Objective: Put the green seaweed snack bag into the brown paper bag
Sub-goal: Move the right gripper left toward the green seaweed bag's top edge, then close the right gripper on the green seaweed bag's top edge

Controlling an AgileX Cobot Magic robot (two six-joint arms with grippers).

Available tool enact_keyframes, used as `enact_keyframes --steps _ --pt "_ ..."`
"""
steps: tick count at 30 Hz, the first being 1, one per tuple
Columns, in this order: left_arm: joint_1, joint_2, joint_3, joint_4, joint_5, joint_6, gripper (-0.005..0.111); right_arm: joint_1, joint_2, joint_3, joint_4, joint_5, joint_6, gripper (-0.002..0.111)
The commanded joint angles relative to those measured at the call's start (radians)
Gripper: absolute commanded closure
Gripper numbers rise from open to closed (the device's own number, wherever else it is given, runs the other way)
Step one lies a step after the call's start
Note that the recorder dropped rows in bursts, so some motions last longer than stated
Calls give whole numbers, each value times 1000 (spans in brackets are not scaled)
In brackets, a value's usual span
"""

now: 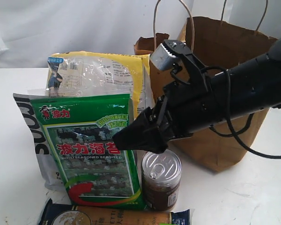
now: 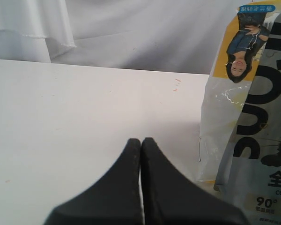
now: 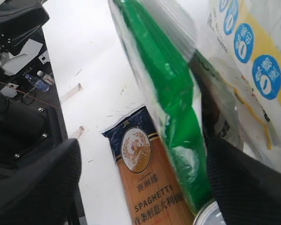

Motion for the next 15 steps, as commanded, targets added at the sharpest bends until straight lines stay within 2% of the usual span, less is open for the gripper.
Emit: enact_keyframes --steps 1,15 --pt "-5 -4 5 2 -9 -1 107 -8 27 -9 115 -23 -133 40" --pt "-5 -4 5 2 -9 -1 107 20 120 -13 206 4 -266 42"
